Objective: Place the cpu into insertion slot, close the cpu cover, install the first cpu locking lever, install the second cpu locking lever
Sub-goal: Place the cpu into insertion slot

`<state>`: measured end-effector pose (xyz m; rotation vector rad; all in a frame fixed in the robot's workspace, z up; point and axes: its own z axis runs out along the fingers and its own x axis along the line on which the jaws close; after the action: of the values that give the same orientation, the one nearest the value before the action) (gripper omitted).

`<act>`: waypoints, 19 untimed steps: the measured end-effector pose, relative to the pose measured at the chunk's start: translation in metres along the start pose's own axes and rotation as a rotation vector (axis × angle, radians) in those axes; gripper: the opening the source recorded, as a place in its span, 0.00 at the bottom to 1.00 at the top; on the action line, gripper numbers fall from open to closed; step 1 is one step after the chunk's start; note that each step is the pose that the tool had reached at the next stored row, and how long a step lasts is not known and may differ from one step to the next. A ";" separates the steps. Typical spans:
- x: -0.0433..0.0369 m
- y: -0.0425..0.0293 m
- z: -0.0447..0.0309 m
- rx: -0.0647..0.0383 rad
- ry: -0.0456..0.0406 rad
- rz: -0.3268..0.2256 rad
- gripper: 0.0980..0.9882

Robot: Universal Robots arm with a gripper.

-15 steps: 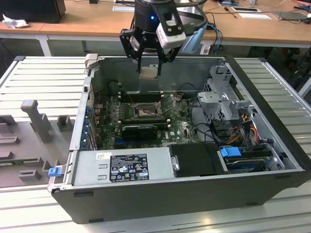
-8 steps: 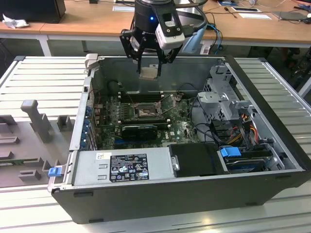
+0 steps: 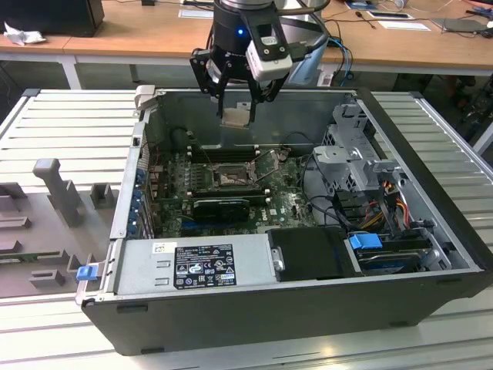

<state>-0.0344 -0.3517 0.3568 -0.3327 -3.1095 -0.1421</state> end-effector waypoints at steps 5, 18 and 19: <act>0.0000 0.0000 0.0001 -0.001 -0.0023 0.025 0.48; 0.0000 0.0000 0.0002 -0.003 -0.0123 0.137 0.48; 0.0000 0.0000 0.0003 -0.003 -0.0136 0.151 0.48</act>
<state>-0.0345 -0.3517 0.3565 -0.5692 -3.0820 -0.1434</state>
